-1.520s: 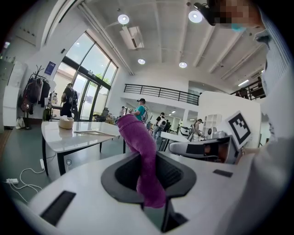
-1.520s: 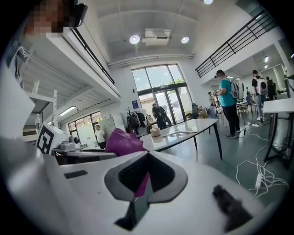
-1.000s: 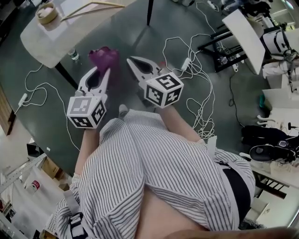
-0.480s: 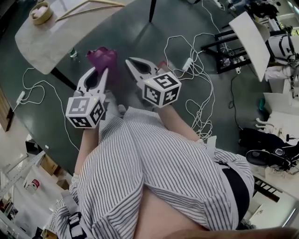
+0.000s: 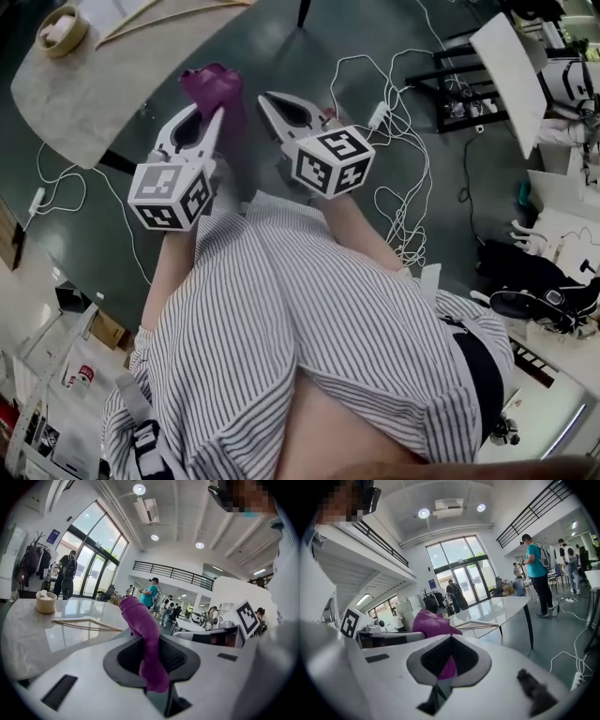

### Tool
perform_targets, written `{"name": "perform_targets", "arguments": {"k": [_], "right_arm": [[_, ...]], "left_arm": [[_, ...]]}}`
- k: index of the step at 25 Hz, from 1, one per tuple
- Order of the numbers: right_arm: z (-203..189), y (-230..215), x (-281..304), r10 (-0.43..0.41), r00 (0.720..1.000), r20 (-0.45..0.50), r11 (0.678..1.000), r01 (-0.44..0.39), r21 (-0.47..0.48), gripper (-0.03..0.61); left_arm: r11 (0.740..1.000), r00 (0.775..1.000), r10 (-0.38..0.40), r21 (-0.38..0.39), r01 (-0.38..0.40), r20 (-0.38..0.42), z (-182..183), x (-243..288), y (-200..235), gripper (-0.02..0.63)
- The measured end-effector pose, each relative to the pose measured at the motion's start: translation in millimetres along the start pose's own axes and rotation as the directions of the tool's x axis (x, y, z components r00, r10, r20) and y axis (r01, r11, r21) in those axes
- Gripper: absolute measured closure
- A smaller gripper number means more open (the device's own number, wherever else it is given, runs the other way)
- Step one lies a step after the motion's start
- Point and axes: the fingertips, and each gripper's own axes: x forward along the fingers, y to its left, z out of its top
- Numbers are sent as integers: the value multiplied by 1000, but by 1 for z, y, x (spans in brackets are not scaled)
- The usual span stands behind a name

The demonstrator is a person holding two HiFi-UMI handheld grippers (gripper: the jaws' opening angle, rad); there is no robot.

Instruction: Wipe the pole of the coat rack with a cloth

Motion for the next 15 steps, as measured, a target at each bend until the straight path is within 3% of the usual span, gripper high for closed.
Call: {"name": "perform_targets", "arguments": {"k": [9, 15], "right_arm": [[73, -19, 112, -6, 999, 43, 999, 8, -40, 563], [100, -37, 173, -43, 998, 46, 998, 44, -42, 563]], "left_arm": [[998, 998, -57, 27, 56, 9, 75, 63, 91, 529], [995, 996, -92, 35, 92, -8, 104, 100, 146, 529]]}}
